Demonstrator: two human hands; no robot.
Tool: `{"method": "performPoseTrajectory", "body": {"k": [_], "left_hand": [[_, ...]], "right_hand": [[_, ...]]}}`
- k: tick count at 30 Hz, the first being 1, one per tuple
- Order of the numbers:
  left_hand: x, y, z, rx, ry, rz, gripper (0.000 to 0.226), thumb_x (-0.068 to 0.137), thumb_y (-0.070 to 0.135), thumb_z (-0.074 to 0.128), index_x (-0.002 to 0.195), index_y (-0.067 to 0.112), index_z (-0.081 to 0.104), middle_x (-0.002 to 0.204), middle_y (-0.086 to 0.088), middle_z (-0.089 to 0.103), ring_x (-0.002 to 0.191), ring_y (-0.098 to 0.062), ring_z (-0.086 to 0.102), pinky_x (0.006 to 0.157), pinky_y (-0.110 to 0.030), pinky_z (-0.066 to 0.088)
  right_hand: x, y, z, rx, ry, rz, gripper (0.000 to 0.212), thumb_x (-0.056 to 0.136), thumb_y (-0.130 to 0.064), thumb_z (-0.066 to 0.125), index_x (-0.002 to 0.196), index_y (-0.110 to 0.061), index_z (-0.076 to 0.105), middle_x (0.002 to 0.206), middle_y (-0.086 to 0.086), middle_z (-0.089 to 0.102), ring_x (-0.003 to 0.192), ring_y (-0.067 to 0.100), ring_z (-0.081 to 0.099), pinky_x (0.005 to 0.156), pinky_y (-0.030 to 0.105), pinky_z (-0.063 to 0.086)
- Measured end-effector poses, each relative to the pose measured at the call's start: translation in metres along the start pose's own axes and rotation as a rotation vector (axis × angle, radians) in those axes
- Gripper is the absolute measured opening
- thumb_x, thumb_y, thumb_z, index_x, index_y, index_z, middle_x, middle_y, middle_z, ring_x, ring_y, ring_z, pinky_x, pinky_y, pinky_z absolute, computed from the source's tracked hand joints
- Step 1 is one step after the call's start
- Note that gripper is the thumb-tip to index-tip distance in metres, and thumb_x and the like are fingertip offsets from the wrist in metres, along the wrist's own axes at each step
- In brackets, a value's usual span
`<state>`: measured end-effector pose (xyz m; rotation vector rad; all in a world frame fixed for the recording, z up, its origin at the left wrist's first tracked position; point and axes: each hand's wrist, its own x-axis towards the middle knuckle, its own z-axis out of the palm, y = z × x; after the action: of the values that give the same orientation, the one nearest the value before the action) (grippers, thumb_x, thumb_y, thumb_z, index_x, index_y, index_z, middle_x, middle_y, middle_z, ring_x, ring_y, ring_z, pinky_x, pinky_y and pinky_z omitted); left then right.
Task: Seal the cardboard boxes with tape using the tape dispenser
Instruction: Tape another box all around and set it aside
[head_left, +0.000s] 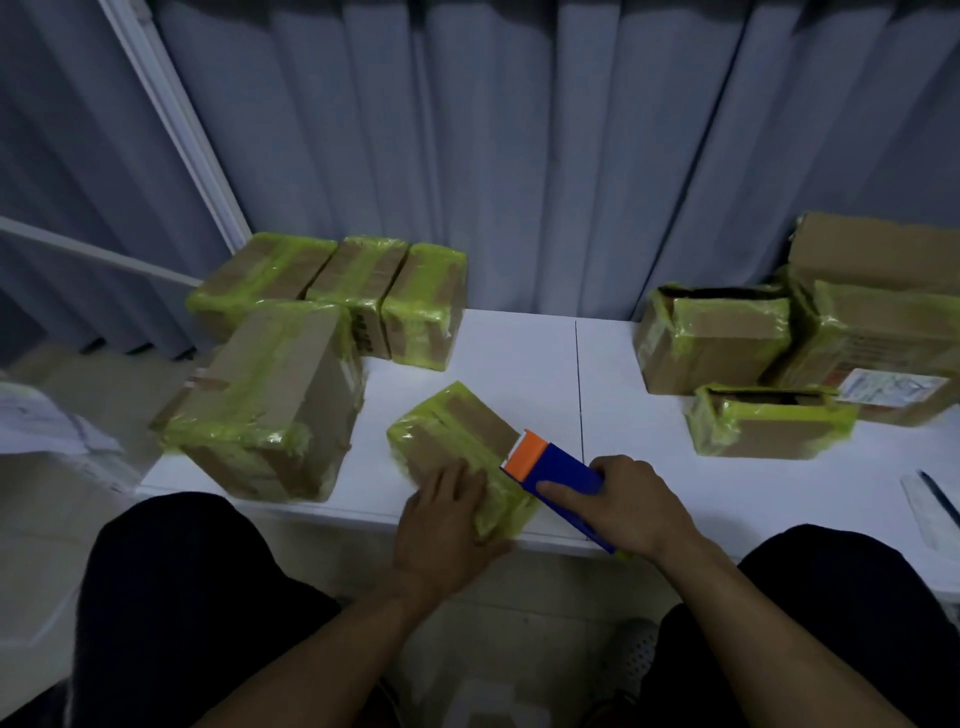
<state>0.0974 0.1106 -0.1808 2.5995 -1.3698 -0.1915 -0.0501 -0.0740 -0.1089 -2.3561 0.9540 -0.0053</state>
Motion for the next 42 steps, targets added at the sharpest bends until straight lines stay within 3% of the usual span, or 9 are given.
{"method": "performPoseTrajectory", "body": {"k": [3,6,11,15,19,23,28,32,42], "left_hand": [[0.007,-0.006,0.013,0.007,0.006,0.057,0.077,0.090,0.051,0.061,0.154,0.018,0.031,0.160,-0.008,0.027,0.147,-0.029,0.025,0.109,-0.040,0.042],[0.020,-0.018,0.008,-0.070,-0.132,0.109,0.076,0.099,0.026,0.054,0.159,0.022,0.007,0.166,0.002,-0.005,0.153,-0.021,-0.003,0.122,-0.040,0.020],[0.035,-0.025,-0.005,0.045,-0.138,0.048,0.094,0.090,-0.007,0.045,0.158,0.033,-0.006,0.164,0.004,-0.021,0.149,-0.021,-0.022,0.120,-0.054,-0.003],[0.026,-0.030,-0.017,-0.080,-0.007,-0.031,0.073,0.098,0.016,0.053,0.158,0.029,0.015,0.166,0.004,0.010,0.152,-0.021,0.008,0.122,-0.047,0.013],[0.016,-0.020,-0.062,-0.698,0.108,-0.184,0.033,0.100,0.035,0.055,0.131,0.024,0.063,0.130,0.010,0.063,0.113,-0.004,0.059,0.095,-0.015,0.043],[-0.008,-0.014,-0.080,-1.048,0.013,-0.294,0.030,0.097,0.043,0.056,0.119,0.028,0.070,0.116,0.014,0.070,0.103,-0.006,0.066,0.093,-0.031,0.054],[-0.023,-0.003,-0.086,-1.300,-0.047,-0.404,0.021,0.095,0.037,0.062,0.104,0.025,0.076,0.096,0.005,0.075,0.085,-0.010,0.070,0.083,-0.031,0.053],[-0.021,-0.008,-0.089,-1.204,0.037,-0.352,0.018,0.093,0.035,0.065,0.090,0.025,0.079,0.084,-0.013,0.070,0.071,-0.012,0.058,0.074,-0.033,0.048],[-0.020,-0.011,-0.089,-1.133,0.072,-0.326,0.012,0.092,0.026,0.069,0.098,0.023,0.079,0.090,0.011,0.076,0.076,0.005,0.065,0.072,-0.017,0.048]], "right_hand": [[-0.002,-0.002,0.001,0.016,-0.013,-0.017,0.058,0.079,-0.079,0.063,0.082,-0.021,0.062,0.077,-0.005,0.067,0.068,0.008,0.066,0.060,0.025,0.053],[-0.004,-0.004,0.003,0.019,-0.051,-0.047,0.057,0.080,-0.078,0.062,0.086,-0.022,0.062,0.079,-0.005,0.068,0.069,0.008,0.067,0.063,0.024,0.054],[-0.002,-0.007,0.004,0.075,-0.066,-0.066,0.053,0.082,-0.074,0.065,0.091,-0.021,0.063,0.082,-0.006,0.068,0.072,0.007,0.066,0.061,0.020,0.051],[-0.010,-0.008,0.001,0.124,-0.041,-0.081,0.046,0.081,-0.070,0.069,0.089,-0.025,0.063,0.081,-0.009,0.067,0.072,0.003,0.065,0.058,0.015,0.044],[-0.026,-0.007,0.000,0.150,-0.035,-0.111,0.042,0.080,-0.068,0.072,0.091,-0.028,0.064,0.083,-0.010,0.069,0.073,0.001,0.065,0.062,0.015,0.046],[-0.039,-0.013,-0.001,0.225,-0.080,-0.153,0.041,0.079,-0.070,0.070,0.089,-0.031,0.062,0.081,-0.011,0.069,0.071,0.000,0.066,0.062,0.014,0.047],[-0.044,-0.025,-0.001,0.286,-0.132,-0.245,0.044,0.073,-0.076,0.068,0.091,-0.036,0.061,0.084,-0.023,0.068,0.077,-0.001,0.068,0.063,0.014,0.050],[-0.043,-0.026,0.001,0.323,-0.138,-0.280,0.042,0.074,-0.072,0.069,0.092,-0.035,0.062,0.087,-0.025,0.068,0.076,0.001,0.068,0.063,0.015,0.050],[-0.040,-0.025,0.000,0.336,-0.136,-0.262,0.040,0.075,-0.071,0.069,0.088,-0.034,0.064,0.081,-0.022,0.067,0.071,0.003,0.066,0.061,0.015,0.048]]}}
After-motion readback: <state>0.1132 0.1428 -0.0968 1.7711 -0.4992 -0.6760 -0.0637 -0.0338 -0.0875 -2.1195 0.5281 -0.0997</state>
